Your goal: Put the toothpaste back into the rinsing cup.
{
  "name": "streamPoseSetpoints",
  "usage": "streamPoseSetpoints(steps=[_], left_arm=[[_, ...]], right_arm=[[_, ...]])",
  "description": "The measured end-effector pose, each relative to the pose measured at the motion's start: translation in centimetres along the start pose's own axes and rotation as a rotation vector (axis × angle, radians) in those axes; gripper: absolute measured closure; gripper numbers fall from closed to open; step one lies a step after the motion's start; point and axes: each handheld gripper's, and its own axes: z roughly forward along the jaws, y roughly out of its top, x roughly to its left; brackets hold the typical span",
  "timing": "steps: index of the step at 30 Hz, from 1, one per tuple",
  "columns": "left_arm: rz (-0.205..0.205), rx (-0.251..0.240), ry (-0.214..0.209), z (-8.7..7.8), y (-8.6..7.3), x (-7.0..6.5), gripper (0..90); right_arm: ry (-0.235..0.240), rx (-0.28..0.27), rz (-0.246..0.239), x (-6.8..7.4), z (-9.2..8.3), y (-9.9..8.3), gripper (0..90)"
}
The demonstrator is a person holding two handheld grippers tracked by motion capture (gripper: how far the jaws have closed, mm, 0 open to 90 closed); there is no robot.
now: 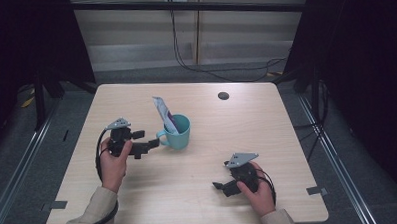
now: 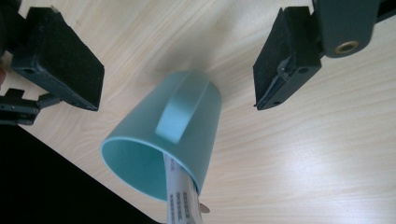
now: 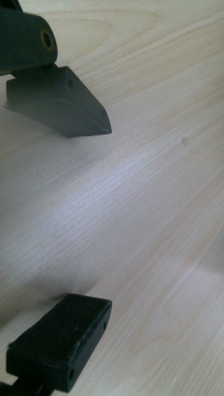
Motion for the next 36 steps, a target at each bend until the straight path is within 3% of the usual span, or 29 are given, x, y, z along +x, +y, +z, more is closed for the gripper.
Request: streamPoseSetpoints(steps=[18, 36], left_arm=[[0.002, 0.005, 0.016, -2.0, -2.0, 1.1, 16.4], [0.002, 0.026, 0.025, -2.7, -4.3, 1.8, 16.4]], right_arm=[[0.000, 0.000, 0.000, 0.0, 0.0, 0.0, 12.7], [0.001, 0.000, 0.001, 0.0, 0.0, 0.0, 12.7]])
